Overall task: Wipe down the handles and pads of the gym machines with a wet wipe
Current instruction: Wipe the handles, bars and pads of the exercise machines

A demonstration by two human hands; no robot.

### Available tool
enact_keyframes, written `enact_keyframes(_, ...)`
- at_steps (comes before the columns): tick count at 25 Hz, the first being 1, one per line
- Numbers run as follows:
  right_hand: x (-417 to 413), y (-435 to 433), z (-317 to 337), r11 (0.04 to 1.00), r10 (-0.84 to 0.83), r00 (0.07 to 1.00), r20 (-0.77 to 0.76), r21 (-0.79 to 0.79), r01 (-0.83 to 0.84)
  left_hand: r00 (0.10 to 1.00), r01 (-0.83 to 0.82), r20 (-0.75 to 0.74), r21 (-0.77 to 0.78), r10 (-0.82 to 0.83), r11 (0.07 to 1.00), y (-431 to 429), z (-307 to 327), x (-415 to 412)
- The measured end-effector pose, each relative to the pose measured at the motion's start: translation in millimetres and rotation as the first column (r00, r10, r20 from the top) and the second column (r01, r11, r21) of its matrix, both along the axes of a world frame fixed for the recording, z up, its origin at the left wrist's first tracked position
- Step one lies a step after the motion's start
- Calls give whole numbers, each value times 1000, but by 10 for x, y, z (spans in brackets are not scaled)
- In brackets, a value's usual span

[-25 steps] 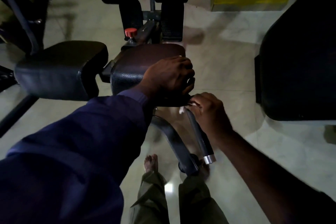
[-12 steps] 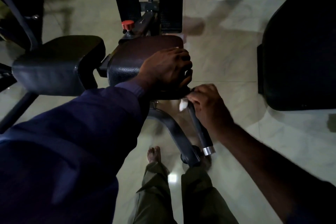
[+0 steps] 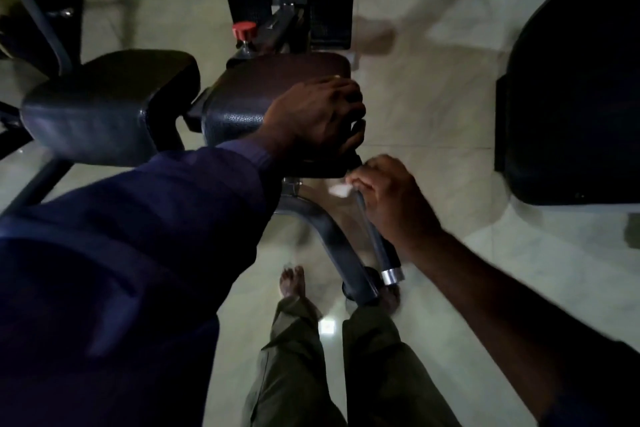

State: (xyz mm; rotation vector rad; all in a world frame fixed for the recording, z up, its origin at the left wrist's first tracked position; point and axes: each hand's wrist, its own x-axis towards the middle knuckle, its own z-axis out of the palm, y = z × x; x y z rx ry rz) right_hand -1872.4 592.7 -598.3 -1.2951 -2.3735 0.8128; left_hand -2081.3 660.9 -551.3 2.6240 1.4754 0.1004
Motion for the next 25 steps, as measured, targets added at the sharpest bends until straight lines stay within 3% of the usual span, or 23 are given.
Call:
enact_keyframes(4,760,-897,459,988,124,990,-66,-89,-130,999,13,-29,-18,-14,1000,16,46,27)
enact_keyframes(6,856,-925,461,983,158,983,-98,-81,-166,999,9,-36,-38,-10,999,18,45,35)
enact_keyframes(8,566,-510,254,997,33,994,-107,-60,-40,999,17,-51,-53,-19,998,26,35,18)
enact_keyframes(10,152,24,-88,960,-229,962,-146,-198,198,999,21,-44,-56,-23,998,12,39,11)
enact_keyframes(12,-73,349,-329,766,-525,823,-219,-544,343,998,20,-58,-63,-24,998,20,43,41)
enact_keyframes(14,93,86,-435,502,-702,685,-195,-818,281,997,14,-76,-76,-20,997,21,68,41)
enact_keyframes(18,744,-931,-89,150,-725,681,-103,-989,10,996,15,-89,-58,-20,998,13,66,36)
enact_keyframes(21,529,-443,-194,101,-742,666,-70,-995,8,995,23,-98,-50,-28,998,9,46,28)
enact_keyframes(23,169,134,-420,84,-838,535,-106,-994,-65,995,27,-100,-41,-31,999,9,63,32)
enact_keyframes(25,-101,473,-501,114,-865,484,-131,-991,-65,994,16,-105,-45,-20,999,24,82,55)
